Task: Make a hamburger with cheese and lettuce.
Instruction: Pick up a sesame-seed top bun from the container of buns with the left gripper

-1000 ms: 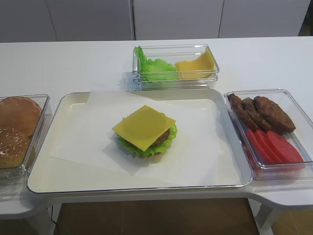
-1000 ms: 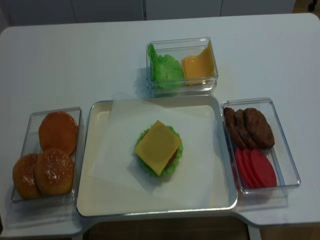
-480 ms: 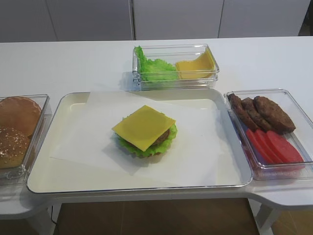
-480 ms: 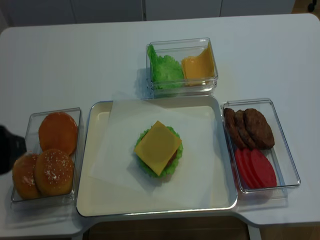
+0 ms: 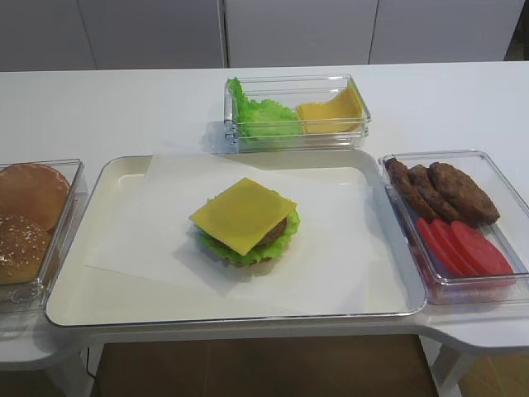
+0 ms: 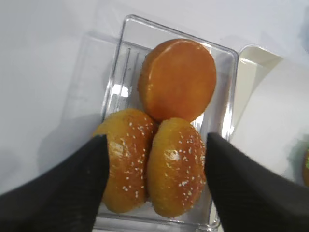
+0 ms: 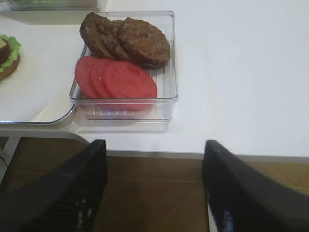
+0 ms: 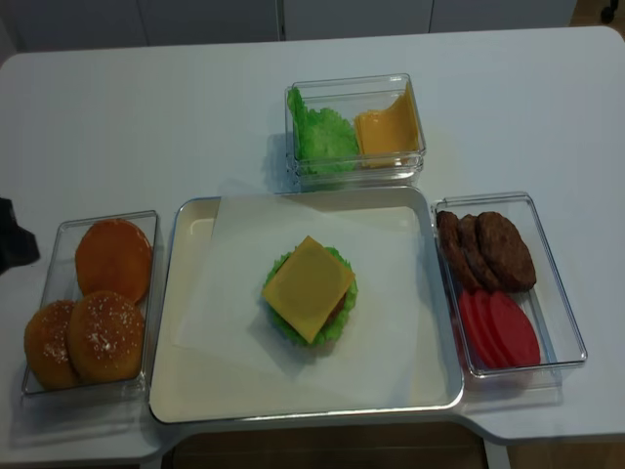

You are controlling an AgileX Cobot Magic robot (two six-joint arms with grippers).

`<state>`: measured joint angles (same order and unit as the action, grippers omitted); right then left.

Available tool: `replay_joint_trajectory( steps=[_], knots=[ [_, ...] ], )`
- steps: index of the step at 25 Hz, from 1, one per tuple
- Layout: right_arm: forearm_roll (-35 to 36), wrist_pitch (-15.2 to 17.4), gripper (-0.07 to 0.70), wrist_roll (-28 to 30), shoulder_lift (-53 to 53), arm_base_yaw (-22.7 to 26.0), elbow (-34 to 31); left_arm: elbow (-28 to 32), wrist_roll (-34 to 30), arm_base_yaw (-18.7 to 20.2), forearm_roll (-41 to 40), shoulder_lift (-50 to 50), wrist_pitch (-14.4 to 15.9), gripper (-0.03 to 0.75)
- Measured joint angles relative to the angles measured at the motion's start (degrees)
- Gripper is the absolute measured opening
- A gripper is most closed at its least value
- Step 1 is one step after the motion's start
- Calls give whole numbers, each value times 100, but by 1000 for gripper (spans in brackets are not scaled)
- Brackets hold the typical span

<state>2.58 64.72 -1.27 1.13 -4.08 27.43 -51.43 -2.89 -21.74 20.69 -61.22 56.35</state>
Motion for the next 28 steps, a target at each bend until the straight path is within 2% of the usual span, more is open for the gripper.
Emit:
replay_joint_trajectory(
  steps=[5,9,12,19,24,28],
  knots=[
    [0,0,468,-10,0,0,0,0,-202,-387,78,-404,-9,466],
    [0,0,468,-35,0,0,0,-9,-270,-559,239,-769,-9,466],
    [0,0,468,-59,0,0,0,-13,-596,-601,394,-1071,28,465],
    [0,-4,468,-59,0,0,0,-64,-1483,-681,483,-1522,313,463],
    [0,-13,468,-59,0,0,0,-177,-1744,-1071,491,-1748,456,459],
    [0,-13,468,-61,0,0,0,-237,-2311,-1264,598,-1937,791,456]
  ],
)
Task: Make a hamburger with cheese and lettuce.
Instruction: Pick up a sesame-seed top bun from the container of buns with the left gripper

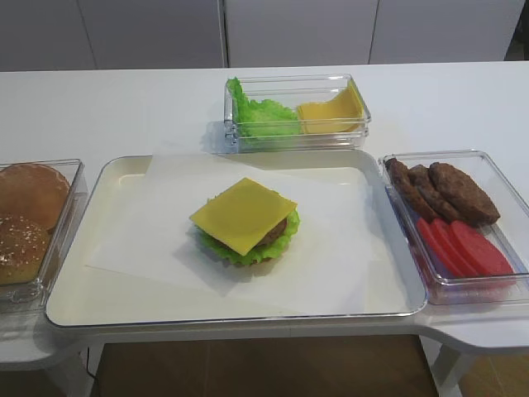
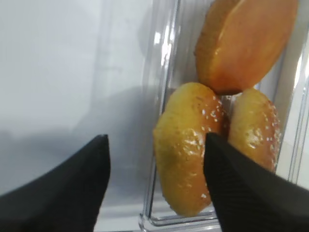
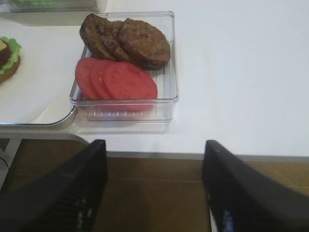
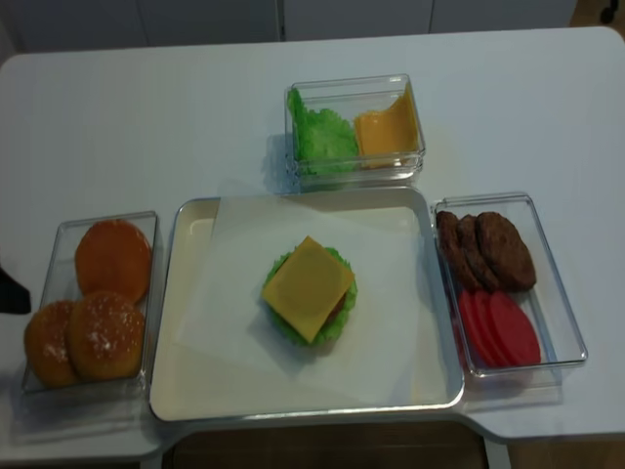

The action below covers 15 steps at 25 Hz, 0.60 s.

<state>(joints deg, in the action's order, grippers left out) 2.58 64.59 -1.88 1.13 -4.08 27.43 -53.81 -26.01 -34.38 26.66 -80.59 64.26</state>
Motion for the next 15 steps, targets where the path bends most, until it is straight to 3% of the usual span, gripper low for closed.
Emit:
replay_joint_trajectory(
  steps=[8,15],
  knots=[
    [0,-4,468,0,0,0,0,-8,-556,-11,454,-452,417,453],
    [0,-4,468,-10,0,0,0,-12,-864,-11,514,-502,407,447]
  ],
)
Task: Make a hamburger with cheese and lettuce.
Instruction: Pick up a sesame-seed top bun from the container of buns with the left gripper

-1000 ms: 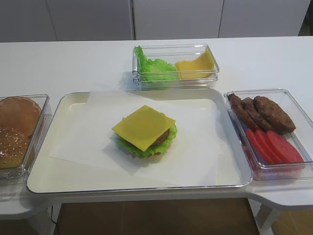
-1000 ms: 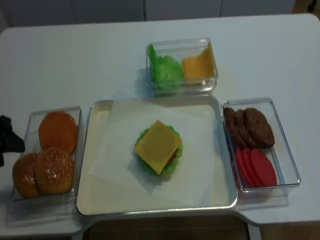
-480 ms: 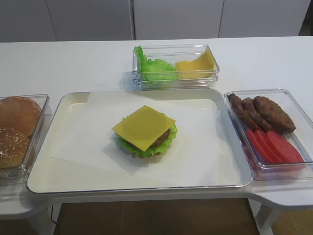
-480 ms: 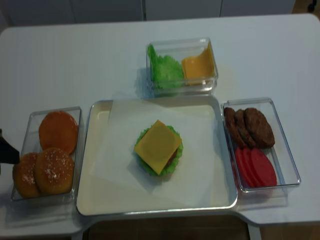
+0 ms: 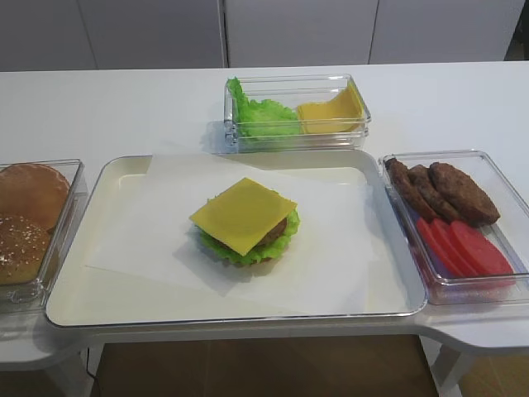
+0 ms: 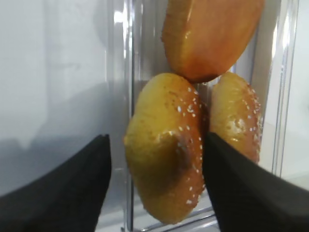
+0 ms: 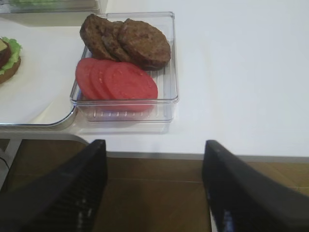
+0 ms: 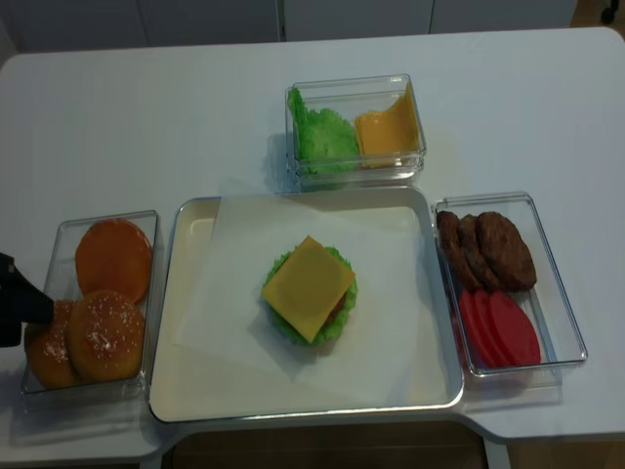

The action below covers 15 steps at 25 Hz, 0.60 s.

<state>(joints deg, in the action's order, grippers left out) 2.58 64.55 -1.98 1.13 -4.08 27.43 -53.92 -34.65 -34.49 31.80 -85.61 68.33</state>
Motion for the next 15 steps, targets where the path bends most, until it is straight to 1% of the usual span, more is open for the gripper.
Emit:
replay_joint_trajectory(
  steps=[9,15],
  knots=[
    [0,0,468,-11,0,0,0,0,-35,-13,0,-176,33,438],
    [0,0,468,-11,0,0,0,0,-35,-13,0,-196,59,375]
  ],
)
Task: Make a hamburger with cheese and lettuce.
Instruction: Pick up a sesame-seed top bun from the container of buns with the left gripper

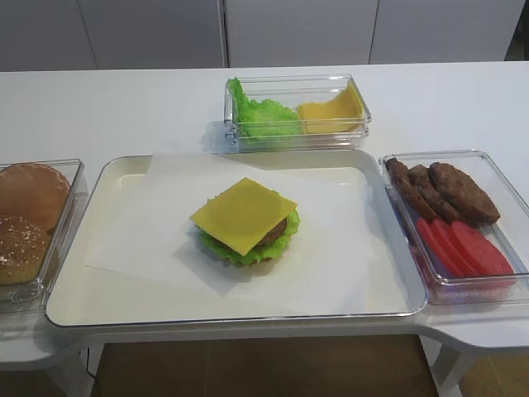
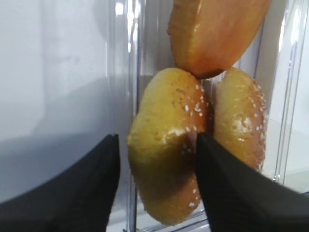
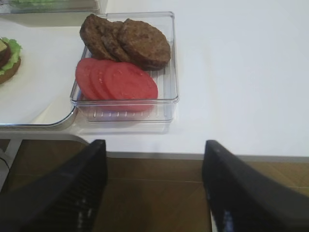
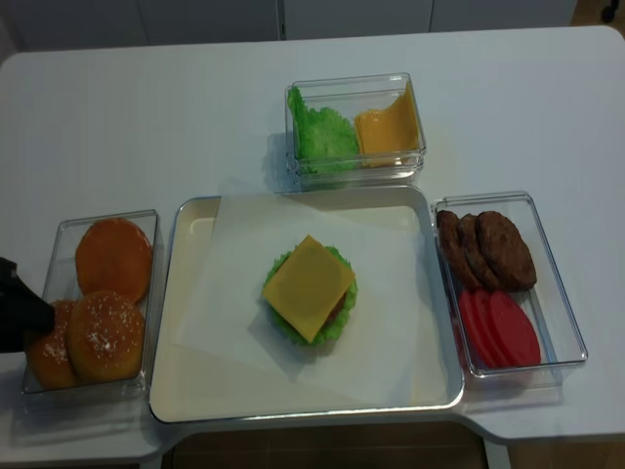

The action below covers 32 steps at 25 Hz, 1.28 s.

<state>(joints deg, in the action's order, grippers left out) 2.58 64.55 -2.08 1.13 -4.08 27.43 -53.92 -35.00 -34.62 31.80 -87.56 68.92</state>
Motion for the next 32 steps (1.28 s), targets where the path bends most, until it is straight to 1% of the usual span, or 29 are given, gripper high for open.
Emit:
replay_joint_trajectory(
  steps=[5,15,21,32],
  knots=[
    [0,0,468,0,0,0,0,-12,0,0,0,0,21,335],
    [0,0,468,-20,0,0,0,-34,0,-4,12,0,21,279],
    [0,-9,468,-20,0,0,0,-34,0,-4,24,0,21,260],
    [0,-9,468,-20,0,0,0,-34,-12,-4,24,121,34,251]
  ],
)
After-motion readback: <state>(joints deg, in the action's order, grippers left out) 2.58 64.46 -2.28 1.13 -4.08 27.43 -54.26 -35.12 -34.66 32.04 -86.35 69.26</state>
